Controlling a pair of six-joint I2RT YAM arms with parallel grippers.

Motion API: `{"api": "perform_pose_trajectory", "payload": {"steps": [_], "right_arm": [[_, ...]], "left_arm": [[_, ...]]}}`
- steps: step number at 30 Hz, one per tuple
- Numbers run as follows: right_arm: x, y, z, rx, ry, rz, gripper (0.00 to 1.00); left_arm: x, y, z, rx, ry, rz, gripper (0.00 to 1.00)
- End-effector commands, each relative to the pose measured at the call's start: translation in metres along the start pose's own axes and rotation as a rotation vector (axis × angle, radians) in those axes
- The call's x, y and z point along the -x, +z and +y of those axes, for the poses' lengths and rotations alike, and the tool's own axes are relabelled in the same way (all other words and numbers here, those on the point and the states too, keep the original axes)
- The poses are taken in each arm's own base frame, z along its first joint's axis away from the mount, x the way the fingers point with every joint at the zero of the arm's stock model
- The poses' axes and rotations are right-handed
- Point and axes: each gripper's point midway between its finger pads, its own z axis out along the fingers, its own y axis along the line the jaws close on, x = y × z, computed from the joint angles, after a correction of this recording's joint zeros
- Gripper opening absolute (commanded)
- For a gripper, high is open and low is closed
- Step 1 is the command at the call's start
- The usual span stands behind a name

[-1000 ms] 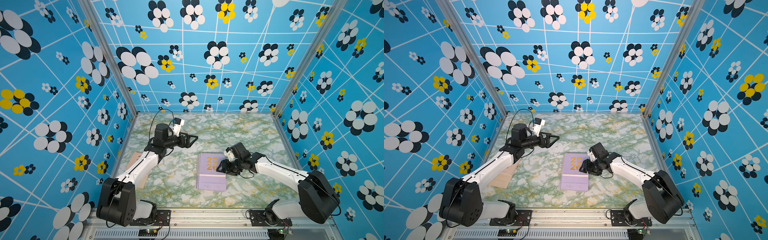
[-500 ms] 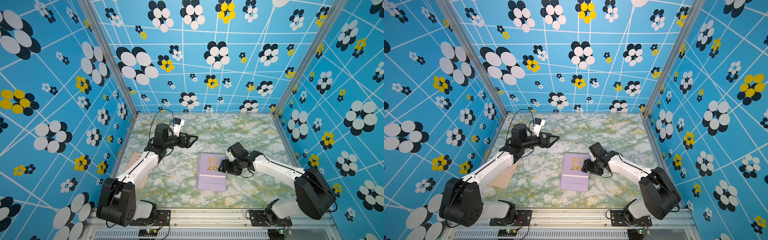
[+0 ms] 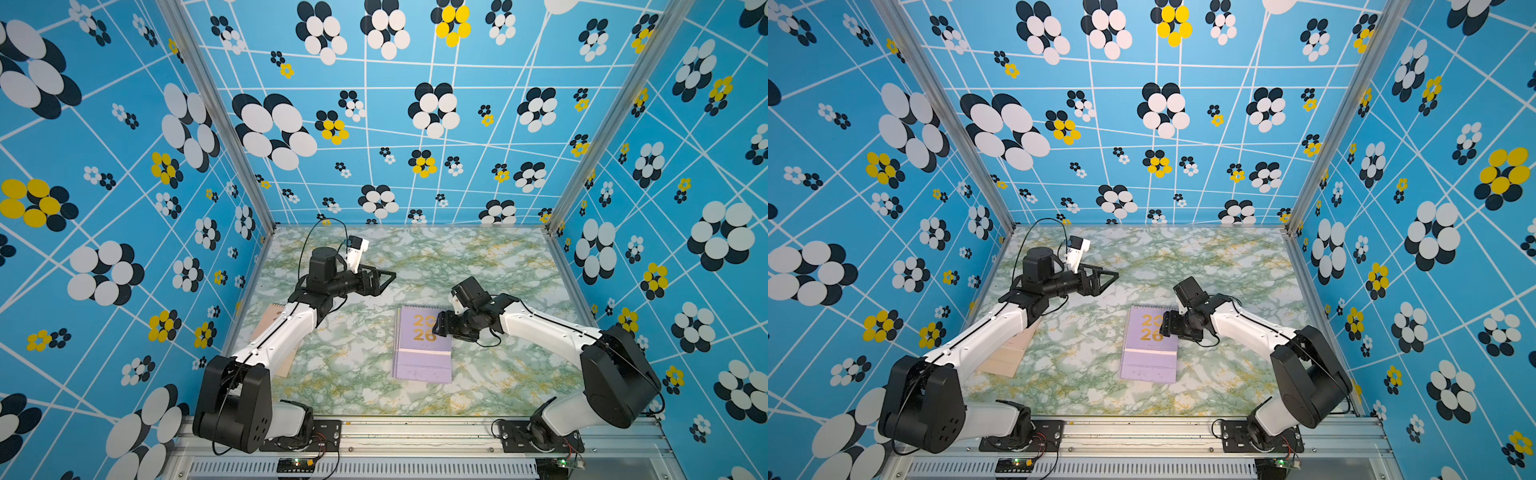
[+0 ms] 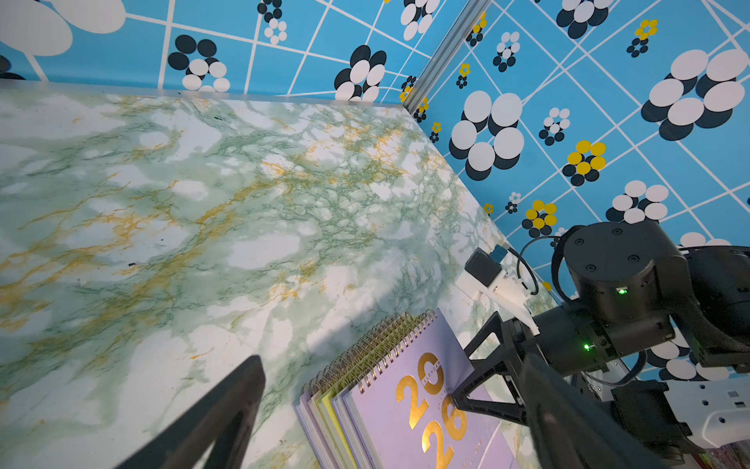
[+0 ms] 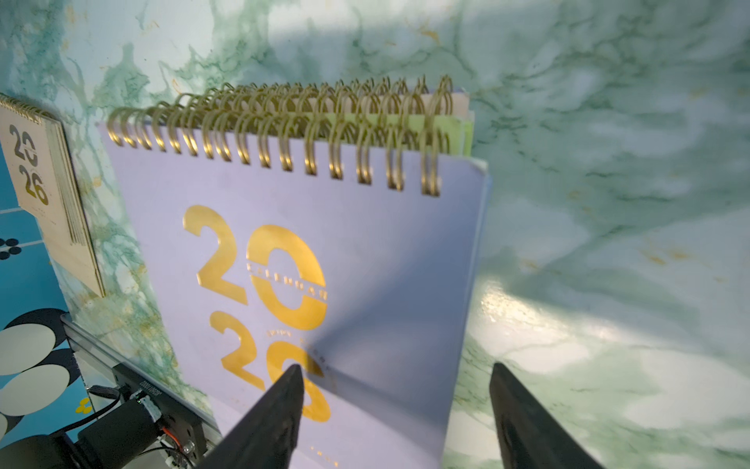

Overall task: Stack the calendars
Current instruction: Place the calendar at the calendar, then adjust the calendar at the calendar.

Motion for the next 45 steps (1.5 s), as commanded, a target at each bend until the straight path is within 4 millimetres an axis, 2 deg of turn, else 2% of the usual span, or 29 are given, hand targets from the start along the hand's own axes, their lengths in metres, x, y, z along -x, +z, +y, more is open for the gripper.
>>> {"api": "perform_pose_trajectory", "payload": {"steps": [1, 30, 45], "right_arm": [[0.004, -0.001, 0.001, -0.025, -0.026, -0.001, 0.75], [0.011, 0.004, 0.023, -0.017, -0.073, -0.002, 0.76], [0.02, 0.005, 0.023, -0.041, -0.065, -0.026, 0.76]], "left_arm": [[0.0, 0.002, -0.006, -0.026, 0.023, 0.01, 1.0], [0.0, 0.002, -0.007, -0.031, 0.021, 0.012, 0.99], [0.0, 0.001, -0.008, -0.033, 0.021, 0.013, 1.0]]}}
